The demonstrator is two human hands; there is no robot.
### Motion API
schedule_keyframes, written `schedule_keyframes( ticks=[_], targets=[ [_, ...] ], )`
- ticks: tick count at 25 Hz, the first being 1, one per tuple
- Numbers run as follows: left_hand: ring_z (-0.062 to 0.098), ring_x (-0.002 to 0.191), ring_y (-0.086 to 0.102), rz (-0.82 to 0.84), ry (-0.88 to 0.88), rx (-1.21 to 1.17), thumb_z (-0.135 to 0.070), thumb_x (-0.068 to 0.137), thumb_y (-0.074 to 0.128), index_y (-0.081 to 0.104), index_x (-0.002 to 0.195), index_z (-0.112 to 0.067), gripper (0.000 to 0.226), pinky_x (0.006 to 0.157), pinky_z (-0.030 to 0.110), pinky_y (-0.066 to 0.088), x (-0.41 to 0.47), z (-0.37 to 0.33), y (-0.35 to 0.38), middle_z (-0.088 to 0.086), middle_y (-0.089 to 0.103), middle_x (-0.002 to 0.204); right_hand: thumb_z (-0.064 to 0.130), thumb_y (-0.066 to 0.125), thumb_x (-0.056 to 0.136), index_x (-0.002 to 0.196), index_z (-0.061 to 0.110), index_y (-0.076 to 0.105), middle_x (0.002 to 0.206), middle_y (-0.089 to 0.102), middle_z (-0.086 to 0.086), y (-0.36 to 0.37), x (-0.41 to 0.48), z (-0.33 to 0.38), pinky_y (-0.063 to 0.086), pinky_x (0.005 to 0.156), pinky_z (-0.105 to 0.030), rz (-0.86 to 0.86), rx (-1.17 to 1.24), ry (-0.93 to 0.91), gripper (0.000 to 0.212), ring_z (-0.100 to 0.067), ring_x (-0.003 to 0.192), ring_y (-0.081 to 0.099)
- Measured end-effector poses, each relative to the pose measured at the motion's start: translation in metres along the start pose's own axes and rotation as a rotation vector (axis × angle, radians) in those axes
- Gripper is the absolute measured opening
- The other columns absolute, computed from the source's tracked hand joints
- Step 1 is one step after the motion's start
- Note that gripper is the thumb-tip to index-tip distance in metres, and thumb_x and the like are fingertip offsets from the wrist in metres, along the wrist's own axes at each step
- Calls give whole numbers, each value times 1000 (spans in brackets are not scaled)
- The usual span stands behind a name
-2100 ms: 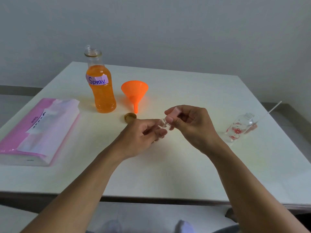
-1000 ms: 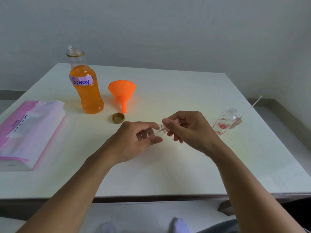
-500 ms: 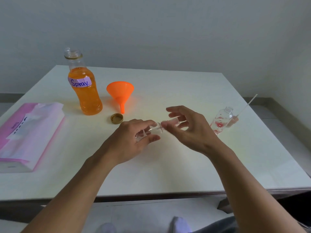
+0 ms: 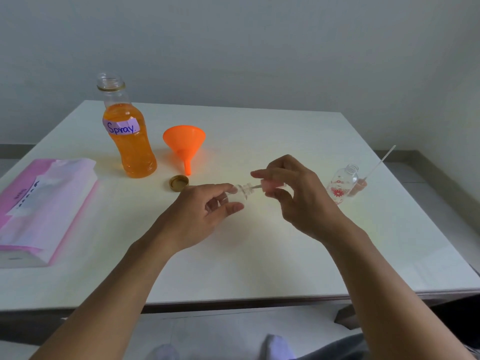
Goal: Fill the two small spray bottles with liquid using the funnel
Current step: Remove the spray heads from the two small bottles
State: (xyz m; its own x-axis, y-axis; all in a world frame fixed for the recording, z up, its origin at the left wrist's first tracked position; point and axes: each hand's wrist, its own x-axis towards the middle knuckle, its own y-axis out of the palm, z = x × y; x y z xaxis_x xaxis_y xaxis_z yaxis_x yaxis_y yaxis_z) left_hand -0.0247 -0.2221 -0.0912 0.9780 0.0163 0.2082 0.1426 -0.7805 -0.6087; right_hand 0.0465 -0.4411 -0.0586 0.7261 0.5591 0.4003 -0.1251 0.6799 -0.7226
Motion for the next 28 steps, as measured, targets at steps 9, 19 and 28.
schedule_keyframes(
  ticks=[9,19,28],
  targets=[
    [7,92,62,-164,-4,-106,-57,84,59,61,114,-30,40,74,13,47,3,2,-7,-13,71,92,15,75,92,117,21,76,104,69,5,-3,-6,-21,54,78,-19,-247,-41,229,25,-6,86,68],
    [7,96,63,-182,-65,-145,-50,84,68,52,111,-35,35,80,21,51,5,7,9,-22,67,106,23,62,99,95,16,74,84,73,3,37,4,-33,55,72,-26,-297,-22,423,15,-12,76,68],
    [4,93,67,-218,-113,-293,-37,80,78,64,114,-27,38,83,21,55,20,-14,59,-12,70,103,30,76,90,130,16,60,99,69,-1,26,5,-39,47,65,-22,-172,25,604,46,-17,91,65]
  ],
)
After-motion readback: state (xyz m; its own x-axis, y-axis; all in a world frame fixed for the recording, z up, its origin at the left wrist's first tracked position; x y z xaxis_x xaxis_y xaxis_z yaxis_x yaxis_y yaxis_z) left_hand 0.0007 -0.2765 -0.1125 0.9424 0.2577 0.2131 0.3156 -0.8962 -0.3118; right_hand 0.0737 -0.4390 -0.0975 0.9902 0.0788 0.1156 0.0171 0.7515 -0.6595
